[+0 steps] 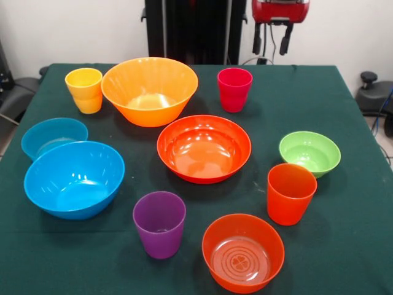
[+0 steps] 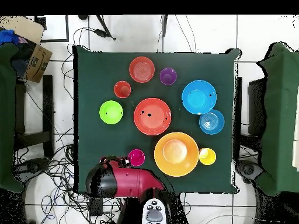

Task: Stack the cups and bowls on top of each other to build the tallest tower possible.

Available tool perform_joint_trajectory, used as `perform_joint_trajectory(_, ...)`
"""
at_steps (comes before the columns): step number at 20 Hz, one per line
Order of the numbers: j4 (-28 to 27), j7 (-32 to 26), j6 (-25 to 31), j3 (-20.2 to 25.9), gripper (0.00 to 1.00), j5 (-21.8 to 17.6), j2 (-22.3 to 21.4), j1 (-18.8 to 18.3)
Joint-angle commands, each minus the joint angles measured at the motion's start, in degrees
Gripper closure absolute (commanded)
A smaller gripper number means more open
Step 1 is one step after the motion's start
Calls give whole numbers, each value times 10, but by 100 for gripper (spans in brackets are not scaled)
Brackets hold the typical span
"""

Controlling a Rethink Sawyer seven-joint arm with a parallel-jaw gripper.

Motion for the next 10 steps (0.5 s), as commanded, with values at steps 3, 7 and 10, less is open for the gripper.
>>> perform_joint_trajectory(3,20,72,-19,23,0,-28,56,-14)
perform_joint_trajectory(7,19,79,-46,23,0,-31,83,-14)
perform_joint_trajectory(10,17,78,-54,22,0,-36,93,-17)
